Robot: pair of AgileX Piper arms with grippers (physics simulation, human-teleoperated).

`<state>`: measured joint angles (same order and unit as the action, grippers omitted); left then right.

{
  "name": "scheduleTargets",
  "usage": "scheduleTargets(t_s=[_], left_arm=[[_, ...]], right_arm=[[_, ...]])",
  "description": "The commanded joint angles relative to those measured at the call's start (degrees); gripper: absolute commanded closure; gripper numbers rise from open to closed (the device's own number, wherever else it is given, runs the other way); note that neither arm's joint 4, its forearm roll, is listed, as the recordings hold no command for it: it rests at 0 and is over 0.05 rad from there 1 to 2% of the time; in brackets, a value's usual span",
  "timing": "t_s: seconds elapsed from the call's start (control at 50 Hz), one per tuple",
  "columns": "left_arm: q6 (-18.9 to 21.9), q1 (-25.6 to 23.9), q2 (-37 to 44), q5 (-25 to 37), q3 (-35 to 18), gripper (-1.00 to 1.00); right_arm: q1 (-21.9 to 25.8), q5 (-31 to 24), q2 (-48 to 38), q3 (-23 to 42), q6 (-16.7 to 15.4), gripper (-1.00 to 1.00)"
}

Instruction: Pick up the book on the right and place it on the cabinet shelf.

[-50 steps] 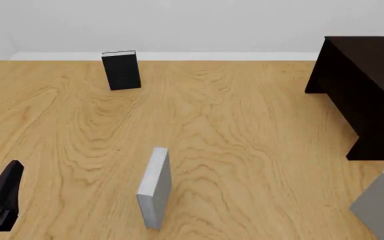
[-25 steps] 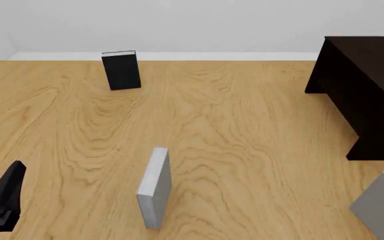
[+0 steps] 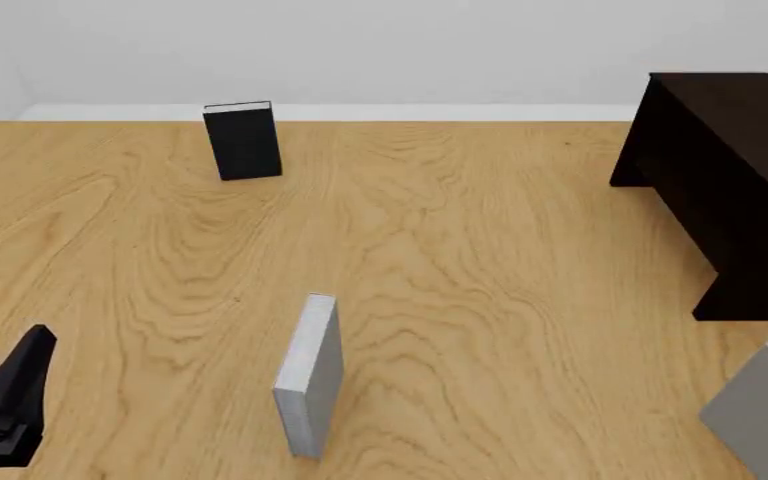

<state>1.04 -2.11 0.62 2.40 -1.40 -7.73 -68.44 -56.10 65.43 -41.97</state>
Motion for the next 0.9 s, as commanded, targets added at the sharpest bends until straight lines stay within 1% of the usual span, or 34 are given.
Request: scheduleTargets(t_s=[0.02,0.12,0.14,0.18,0.3,0.32,0.38,0.42,0.48,0.54,0.58,0.68,0.76,0.8,0.82,0.84,0.9], left_arm=[[0.0,-0.11,-0.06,0.1,0.09,-1.0],[-0.07,-0.14,-0.05,0.14,0.11,-1.0],[-0.08,-0.11,-0.01,0.09,0.15,-1.0],[-0.08,-0.04,0.02,0.04,0.18,-1.0],[-0.11,0.01,0.64,-0.6,0.33,-1.0],[-0.11,0.03,0.73,-0.7,0.37,-1.0],[-0.12,0.11,0.84,-0.81,0.41,-1.0],[-0.11,0.16,1.09,-1.06,0.48,-1.0],[-0.1,0.18,1.14,-1.16,0.56,-1.0],[0.21,0.1,0.75,-0.87,0.64,-1.0],[0.18,0.06,0.74,-0.84,0.68,-1.0],[0.19,0.0,0.72,-0.83,0.69,-1.0],[0.22,0.01,1.12,-1.21,0.71,-1.0],[0.29,-0.07,0.94,-1.05,0.73,-1.0],[0.23,-0.05,0.98,-1.05,0.73,-1.0],[0.23,-0.09,0.96,-1.03,0.74,-1.0],[0.28,-0.16,0.93,-0.98,0.77,-1.0]], right_arm=[[-0.93,1.67,-1.0,-2.67,-0.5,-1.0],[-2.29,3.11,-2.17,-3.94,-0.57,-1.0],[-1.87,3.28,-2.29,-4.17,0.02,-1.0],[-2.1,4.01,-2.65,-4.63,0.12,-1.0],[-2.57,5.6,-3.15,-6.64,-0.13,-1.0],[-2.11,5.68,-3.39,-6.97,0.41,-1.0],[-2.12,6.8,-4.08,-7.37,0.63,-1.0],[-1.37,6.98,-4.01,-8.11,1.52,-1.0],[-1.78,7.69,-4.29,-9.12,1.12,-1.0],[-1.13,8.03,-4.39,-9.52,1.91,-1.0],[-2.14,8.74,-4.46,-10.63,0.81,-1.0],[-2.88,10.02,-4.75,-12.08,0.55,-1.0],[-5.22,10.88,-4.8,-13.92,-2.22,-1.0],[-4.57,11.12,-4.92,-13.79,-0.91,-1.0],[-4.76,11.23,-4.78,-14.09,-1.16,-1.0],[-5.85,11.59,-4.88,-14.62,-2.44,-1.0],[-6.08,12.15,-5.27,-14.76,-2.19,-1.0]])
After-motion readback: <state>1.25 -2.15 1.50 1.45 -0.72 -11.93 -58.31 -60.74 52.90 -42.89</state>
